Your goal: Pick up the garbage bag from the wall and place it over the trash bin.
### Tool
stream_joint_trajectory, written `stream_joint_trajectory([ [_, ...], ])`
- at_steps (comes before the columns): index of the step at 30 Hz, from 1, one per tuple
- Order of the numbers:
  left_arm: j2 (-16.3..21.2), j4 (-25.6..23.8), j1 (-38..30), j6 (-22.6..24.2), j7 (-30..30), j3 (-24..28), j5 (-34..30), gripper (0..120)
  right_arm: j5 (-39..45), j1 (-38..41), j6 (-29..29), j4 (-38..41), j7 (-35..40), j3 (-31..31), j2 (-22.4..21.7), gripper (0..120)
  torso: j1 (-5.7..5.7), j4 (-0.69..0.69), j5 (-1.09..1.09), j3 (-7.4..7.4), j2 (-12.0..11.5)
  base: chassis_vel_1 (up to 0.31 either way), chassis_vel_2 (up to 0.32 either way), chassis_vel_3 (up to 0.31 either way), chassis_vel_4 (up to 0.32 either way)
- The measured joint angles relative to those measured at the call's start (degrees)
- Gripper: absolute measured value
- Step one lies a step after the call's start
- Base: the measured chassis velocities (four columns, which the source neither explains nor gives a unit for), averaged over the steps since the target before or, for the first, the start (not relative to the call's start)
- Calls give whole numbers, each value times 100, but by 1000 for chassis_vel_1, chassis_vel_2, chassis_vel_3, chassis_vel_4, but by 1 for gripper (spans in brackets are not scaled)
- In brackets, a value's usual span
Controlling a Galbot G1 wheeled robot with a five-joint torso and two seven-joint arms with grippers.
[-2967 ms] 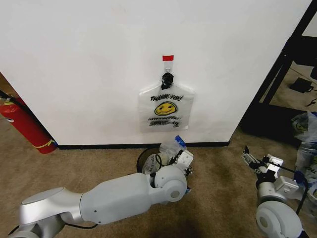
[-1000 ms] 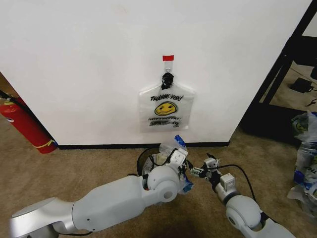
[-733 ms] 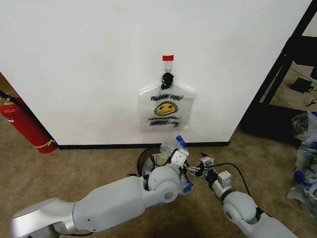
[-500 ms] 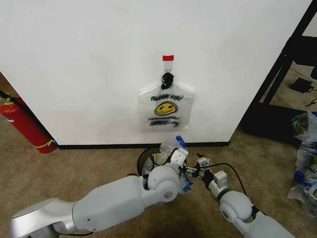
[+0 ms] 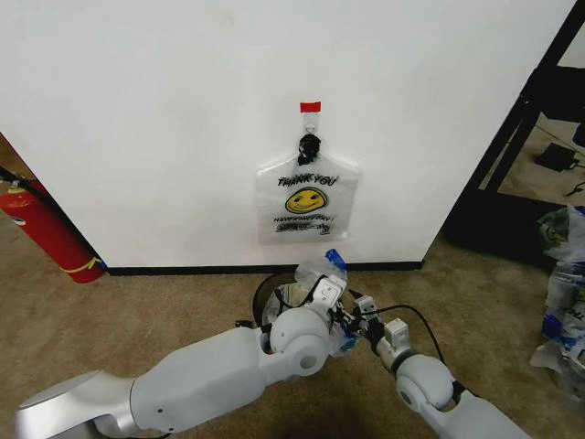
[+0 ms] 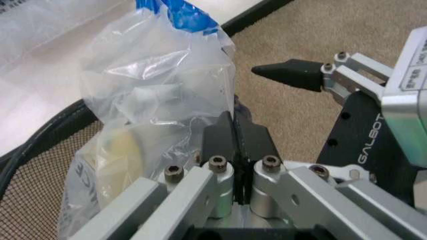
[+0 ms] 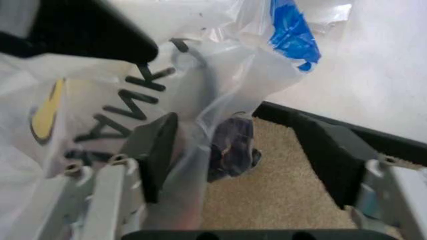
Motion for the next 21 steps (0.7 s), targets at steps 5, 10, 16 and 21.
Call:
stream_joint_trajectory([
  [5, 54, -49, -6, 3, 6, -48, 0, 0, 307, 48, -268, 248, 247, -33, 16, 91, 0, 1, -1, 0, 0, 0, 0, 0, 0],
  [10, 88, -72, 28, 4, 6, -105, -1, 0, 326, 15, -318, 415, 244, -11, -124, 100, 0, 0, -2, 0, 0, 0, 0, 0, 0],
  [16, 93, -72, 56, 3, 7, -121, 4, 0, 347, 61, -326, 282, 223, -42, -78, 100, 0, 1, -1, 0, 0, 0, 0, 0, 0],
  [21, 93, -71, 55, 1, 9, -125, 6, 0, 348, 74, -332, 131, 215, -103, 25, 95, 0, 1, 0, 0, 0, 0, 0, 0, 0],
])
